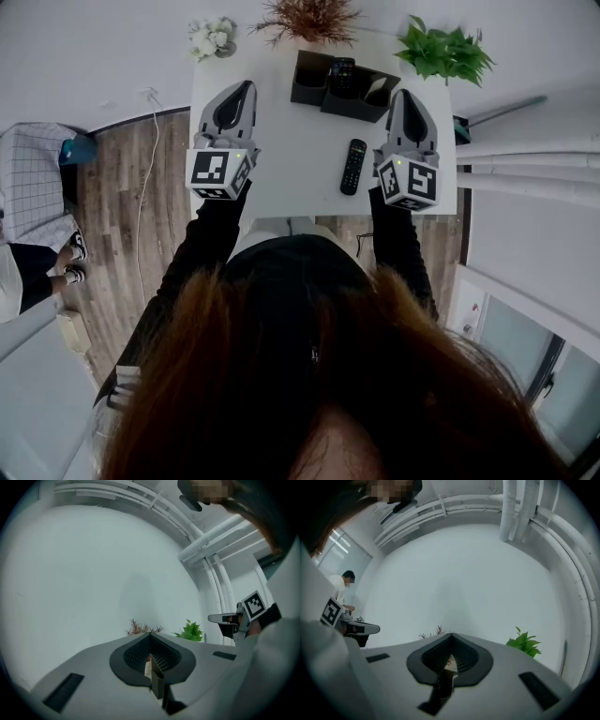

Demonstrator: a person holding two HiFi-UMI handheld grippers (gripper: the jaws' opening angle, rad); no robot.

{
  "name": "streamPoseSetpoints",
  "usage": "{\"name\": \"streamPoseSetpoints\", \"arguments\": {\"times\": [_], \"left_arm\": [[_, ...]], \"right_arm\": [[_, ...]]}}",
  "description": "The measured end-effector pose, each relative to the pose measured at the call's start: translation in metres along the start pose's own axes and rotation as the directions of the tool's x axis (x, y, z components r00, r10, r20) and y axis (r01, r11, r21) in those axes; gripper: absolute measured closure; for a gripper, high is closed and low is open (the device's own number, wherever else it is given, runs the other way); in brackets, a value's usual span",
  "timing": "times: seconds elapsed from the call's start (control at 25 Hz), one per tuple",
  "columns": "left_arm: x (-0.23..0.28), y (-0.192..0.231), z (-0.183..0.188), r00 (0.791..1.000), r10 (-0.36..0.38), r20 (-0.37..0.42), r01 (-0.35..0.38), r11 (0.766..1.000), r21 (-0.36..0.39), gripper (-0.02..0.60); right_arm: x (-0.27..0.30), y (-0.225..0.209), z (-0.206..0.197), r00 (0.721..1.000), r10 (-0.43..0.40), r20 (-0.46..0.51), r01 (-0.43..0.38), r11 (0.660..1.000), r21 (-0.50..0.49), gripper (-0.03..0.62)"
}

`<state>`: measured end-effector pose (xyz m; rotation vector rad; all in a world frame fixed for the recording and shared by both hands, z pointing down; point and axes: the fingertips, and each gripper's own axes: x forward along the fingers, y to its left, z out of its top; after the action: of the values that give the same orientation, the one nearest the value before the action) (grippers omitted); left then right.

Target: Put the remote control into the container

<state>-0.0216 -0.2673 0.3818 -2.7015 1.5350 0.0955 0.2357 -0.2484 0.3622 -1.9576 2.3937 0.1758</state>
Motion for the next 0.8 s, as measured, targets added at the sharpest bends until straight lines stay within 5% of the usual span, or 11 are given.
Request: {"name": "streamPoseSetpoints", "arguments": {"times": [0.8], "left_arm": [[0.011,-0.018,-0.009,0.997,-0.069,-0.019,0.069,0.998,0.007,0.572]], "right_arm": [[-0.034,-0.011,-0.018,0.995,-0.079,-0.063,0.082,0.996,0.045,0.576]]}}
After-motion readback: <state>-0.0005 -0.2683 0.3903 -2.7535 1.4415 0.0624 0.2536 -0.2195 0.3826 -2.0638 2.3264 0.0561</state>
